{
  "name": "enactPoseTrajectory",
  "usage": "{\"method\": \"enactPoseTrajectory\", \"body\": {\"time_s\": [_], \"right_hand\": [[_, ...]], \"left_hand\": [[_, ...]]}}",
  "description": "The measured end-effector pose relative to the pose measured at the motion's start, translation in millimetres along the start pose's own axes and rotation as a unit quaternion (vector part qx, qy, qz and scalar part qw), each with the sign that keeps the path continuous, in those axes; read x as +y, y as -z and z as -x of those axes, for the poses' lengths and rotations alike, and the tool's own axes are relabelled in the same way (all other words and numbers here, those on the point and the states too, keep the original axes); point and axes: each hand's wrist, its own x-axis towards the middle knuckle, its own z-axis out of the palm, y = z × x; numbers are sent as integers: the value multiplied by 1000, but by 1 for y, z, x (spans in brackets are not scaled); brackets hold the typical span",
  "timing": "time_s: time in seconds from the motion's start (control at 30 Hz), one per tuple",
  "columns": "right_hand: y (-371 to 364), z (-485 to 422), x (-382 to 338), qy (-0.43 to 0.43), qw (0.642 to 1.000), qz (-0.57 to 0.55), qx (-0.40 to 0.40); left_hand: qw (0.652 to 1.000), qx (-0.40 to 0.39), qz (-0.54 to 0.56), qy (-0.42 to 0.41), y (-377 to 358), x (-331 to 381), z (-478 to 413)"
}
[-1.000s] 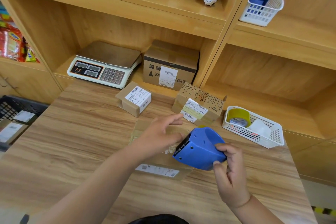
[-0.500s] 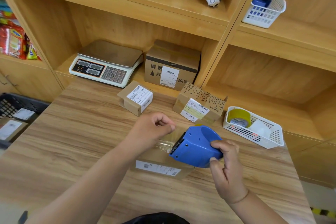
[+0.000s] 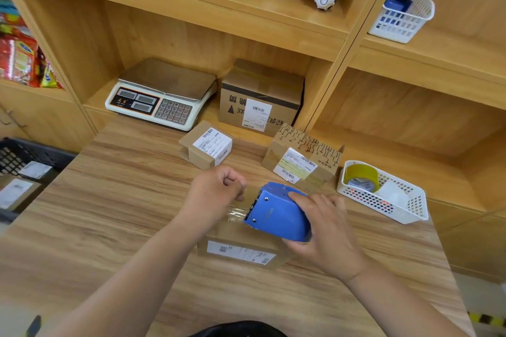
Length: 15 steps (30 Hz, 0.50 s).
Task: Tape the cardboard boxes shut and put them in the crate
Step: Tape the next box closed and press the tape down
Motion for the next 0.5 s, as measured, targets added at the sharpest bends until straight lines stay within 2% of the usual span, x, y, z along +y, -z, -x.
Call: {"method": "enactPoseTrajectory", "body": {"time_s": [0.13, 0.3, 0.37, 0.5], "right_hand": [[5, -6, 6, 22, 1000, 7, -17], [18, -5, 15, -6, 997, -37, -64], [23, -6, 19, -8, 995, -51, -82], [31, -25, 18, -13, 987, -40, -153]], "left_hand": [[1000, -4, 6, 10, 3, -7, -2], [998, 44, 18, 34, 34, -21, -14], [997, 41, 36, 49, 46, -31, -20], [996, 34, 47, 69, 49, -52, -31]]}}
